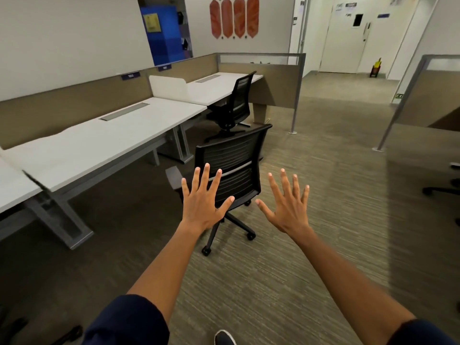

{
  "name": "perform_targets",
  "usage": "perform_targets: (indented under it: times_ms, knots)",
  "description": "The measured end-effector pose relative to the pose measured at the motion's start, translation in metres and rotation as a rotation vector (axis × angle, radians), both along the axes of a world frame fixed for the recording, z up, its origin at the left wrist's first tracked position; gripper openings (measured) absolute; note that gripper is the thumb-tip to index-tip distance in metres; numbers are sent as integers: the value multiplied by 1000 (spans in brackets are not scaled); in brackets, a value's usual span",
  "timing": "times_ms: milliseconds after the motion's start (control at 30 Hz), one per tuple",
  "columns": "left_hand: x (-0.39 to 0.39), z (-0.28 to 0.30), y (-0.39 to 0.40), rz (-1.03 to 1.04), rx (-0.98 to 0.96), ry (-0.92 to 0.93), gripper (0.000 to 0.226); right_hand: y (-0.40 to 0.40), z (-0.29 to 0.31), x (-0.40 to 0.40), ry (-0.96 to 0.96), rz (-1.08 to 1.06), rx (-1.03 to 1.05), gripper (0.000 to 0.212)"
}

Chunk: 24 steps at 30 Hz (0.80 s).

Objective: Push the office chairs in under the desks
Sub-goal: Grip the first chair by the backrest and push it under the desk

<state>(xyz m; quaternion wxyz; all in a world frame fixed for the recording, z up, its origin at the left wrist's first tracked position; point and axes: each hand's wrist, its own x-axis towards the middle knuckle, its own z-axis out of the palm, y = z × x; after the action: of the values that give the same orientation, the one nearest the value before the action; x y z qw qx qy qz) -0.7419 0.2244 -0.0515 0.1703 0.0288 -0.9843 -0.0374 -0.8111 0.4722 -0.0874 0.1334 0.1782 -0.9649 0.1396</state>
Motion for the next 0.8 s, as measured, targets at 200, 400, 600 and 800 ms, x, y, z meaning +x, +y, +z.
perform_targets:
  times_ms: [200,400,600,800]
  knots:
    - [-115,-11,-20,-23,7,-5,88,-15,-4,-106,-8,-16,23,89]
    - [-222,-6,-56,-6,26,-7,86,-38,1,-210,-8,-24,74,89]
    - [-290,-13,-80,33,34,-49,87,-54,-1,-291,-32,-26,53,88]
    - [-339,-28,-94,135,48,-87,88,-64,1,-384,-73,24,43,86]
